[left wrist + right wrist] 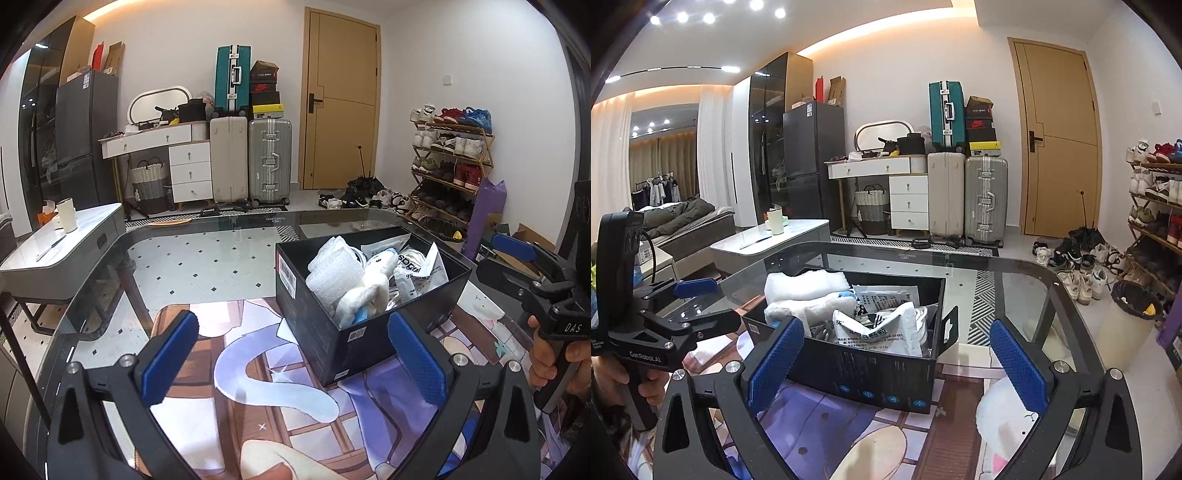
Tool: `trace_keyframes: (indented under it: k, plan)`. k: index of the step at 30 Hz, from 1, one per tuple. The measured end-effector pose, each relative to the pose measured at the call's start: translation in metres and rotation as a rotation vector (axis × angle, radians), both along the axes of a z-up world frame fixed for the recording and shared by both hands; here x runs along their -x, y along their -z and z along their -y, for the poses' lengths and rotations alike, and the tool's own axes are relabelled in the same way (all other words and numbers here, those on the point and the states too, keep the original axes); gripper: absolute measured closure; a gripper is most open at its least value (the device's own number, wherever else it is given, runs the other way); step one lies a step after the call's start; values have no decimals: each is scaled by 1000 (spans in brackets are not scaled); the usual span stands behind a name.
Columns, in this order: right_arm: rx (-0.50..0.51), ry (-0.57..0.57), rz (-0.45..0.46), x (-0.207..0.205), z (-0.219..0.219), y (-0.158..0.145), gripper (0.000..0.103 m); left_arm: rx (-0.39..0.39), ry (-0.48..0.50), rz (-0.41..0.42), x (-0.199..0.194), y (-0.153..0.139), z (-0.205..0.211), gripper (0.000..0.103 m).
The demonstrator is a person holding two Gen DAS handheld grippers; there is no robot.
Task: Organize soft objects
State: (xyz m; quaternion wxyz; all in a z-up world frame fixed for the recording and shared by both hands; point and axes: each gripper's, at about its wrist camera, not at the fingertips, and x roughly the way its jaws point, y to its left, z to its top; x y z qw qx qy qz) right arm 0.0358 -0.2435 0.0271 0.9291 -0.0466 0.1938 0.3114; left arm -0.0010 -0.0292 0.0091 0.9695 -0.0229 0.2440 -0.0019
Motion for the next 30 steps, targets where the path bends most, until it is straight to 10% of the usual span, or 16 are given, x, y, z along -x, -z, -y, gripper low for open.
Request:
trace_keyframes:
  k: [30]
  plan:
    - [4,3,16,9,-1,1,1,-14,-1,16,8,-1,3,0]
